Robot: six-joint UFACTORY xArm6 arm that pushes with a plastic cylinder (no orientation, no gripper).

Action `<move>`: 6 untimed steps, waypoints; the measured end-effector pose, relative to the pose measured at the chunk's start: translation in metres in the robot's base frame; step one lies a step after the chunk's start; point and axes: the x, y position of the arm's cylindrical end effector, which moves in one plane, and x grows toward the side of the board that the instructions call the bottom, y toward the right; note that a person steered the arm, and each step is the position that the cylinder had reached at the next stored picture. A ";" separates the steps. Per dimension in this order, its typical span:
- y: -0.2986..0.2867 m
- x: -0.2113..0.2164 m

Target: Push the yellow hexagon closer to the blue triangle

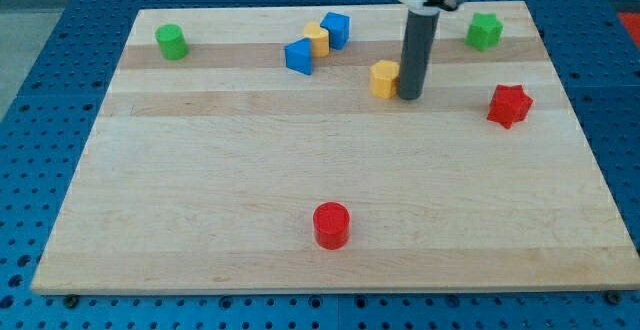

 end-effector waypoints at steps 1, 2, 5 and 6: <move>-0.015 -0.023; -0.032 -0.040; -0.028 -0.013; -0.055 -0.011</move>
